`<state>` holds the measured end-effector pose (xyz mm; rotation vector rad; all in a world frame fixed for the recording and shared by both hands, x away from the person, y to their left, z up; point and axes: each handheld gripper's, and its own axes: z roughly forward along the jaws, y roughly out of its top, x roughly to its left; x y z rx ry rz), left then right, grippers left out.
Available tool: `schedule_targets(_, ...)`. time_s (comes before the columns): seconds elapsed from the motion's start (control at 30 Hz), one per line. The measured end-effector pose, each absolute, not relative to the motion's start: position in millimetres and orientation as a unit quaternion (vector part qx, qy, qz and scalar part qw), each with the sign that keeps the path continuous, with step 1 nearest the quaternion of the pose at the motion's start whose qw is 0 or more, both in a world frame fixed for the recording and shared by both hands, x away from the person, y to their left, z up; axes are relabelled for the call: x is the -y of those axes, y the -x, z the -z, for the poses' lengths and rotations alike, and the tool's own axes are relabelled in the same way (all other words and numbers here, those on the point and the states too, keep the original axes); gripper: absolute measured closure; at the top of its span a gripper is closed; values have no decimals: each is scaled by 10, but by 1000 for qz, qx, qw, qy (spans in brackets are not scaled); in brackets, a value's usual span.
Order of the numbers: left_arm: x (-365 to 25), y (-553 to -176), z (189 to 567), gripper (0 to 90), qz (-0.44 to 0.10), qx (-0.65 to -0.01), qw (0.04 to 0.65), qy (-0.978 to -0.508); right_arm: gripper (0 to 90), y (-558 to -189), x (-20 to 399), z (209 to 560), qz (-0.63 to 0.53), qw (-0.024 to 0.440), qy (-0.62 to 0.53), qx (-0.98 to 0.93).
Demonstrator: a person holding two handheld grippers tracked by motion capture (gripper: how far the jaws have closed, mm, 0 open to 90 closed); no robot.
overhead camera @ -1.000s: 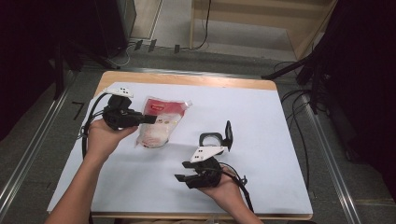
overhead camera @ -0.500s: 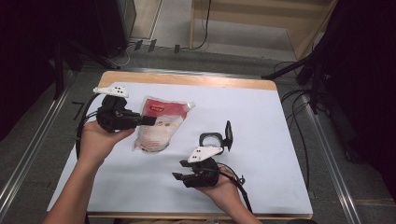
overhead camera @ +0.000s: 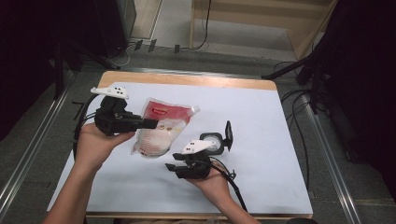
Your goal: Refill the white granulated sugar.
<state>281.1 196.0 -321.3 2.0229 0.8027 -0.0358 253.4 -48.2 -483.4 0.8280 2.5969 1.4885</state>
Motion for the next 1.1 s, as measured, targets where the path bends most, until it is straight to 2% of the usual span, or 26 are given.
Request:
schedule_targets(0.63,-1888,-2643,3198,891,32,-326,469,-820,547,-2573,415,4935,-482,55,-295,-823)
schedule_targets(1.1,-1863,-2614,3202,890,46,-335,478,-811,542,-2551,386,5000,-497,50,-306,-810)
